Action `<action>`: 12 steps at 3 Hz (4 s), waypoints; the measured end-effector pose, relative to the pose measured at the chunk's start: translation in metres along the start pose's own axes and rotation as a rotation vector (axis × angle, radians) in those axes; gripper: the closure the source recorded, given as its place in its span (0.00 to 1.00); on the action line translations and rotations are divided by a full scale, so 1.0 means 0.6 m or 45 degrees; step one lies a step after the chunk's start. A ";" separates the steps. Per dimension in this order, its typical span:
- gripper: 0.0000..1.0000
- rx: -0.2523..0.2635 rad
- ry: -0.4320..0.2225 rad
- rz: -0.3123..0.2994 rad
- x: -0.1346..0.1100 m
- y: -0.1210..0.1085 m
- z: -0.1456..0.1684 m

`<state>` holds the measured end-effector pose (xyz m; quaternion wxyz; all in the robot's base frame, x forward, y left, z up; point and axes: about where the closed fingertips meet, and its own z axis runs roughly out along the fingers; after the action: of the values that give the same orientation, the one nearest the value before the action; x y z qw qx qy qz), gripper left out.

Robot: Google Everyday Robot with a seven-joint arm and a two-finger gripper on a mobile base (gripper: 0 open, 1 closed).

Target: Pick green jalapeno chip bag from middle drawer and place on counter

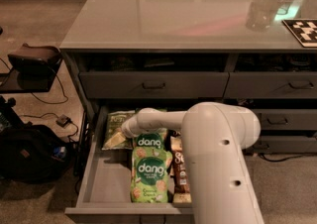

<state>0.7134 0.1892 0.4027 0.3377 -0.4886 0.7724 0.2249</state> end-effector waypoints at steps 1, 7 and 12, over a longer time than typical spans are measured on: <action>0.00 -0.030 0.038 -0.011 0.006 0.000 0.032; 0.19 -0.095 0.144 -0.013 0.042 0.005 0.096; 1.00 -0.024 0.025 -0.125 0.001 -0.001 0.021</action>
Offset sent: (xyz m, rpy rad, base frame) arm 0.0162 0.0352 -0.0368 -0.0701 0.0544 0.0829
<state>0.7175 0.1974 0.3938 0.3362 -0.5314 0.7485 0.2105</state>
